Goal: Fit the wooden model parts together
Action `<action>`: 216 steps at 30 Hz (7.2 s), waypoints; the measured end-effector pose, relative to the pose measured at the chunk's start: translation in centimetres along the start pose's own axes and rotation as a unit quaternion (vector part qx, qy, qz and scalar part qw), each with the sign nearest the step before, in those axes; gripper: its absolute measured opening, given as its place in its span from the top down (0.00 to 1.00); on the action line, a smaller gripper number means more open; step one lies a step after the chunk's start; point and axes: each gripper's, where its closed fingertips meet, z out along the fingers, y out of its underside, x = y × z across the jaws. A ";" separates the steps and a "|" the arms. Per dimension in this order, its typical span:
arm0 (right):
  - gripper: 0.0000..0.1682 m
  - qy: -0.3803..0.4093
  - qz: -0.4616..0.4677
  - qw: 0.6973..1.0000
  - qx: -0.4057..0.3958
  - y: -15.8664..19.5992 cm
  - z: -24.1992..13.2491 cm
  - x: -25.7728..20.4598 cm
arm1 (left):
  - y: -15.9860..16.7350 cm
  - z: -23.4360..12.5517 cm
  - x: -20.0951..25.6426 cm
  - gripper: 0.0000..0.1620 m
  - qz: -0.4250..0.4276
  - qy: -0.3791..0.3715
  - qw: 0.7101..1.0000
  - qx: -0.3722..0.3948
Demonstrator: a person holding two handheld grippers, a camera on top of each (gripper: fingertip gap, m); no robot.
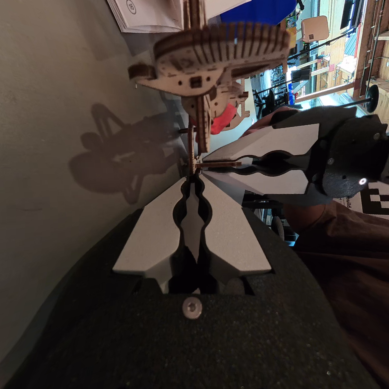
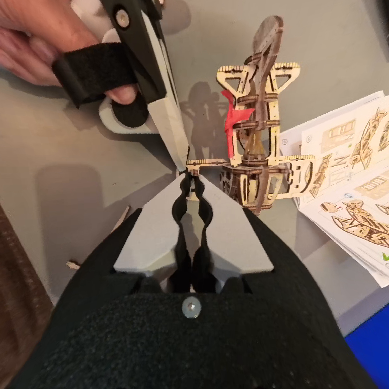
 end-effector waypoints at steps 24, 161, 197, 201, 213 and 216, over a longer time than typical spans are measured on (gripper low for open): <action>0.94 0.010 -0.029 0.999 -0.025 -1.0 -0.3 0.3 | -0.2 0.0 0.1 0.99 -0.003 0.005 1.000 0.008; 0.97 0.155 -0.447 0.840 -0.266 -0.3 -2.7 -0.1 | -0.7 -1.0 0.6 1.00 -0.055 0.057 0.997 0.014; 0.91 0.133 0.209 0.968 0.047 4.4 -1.4 1.8 | -1.1 -2.2 0.7 0.99 -0.074 0.077 0.994 0.034; 0.99 0.078 0.227 0.969 0.066 4.9 -2.1 0.5 | -0.4 -2.1 1.2 0.92 -0.069 0.083 0.994 0.022; 0.75 0.051 0.140 0.987 0.060 5.0 -2.3 -1.3 | 0.9 -3.9 0.4 0.82 -0.040 0.025 0.998 0.041; 0.80 0.053 0.148 0.985 0.066 4.8 -2.2 -1.4 | 1.1 -5.1 0.1 0.77 -0.023 -0.005 0.999 0.048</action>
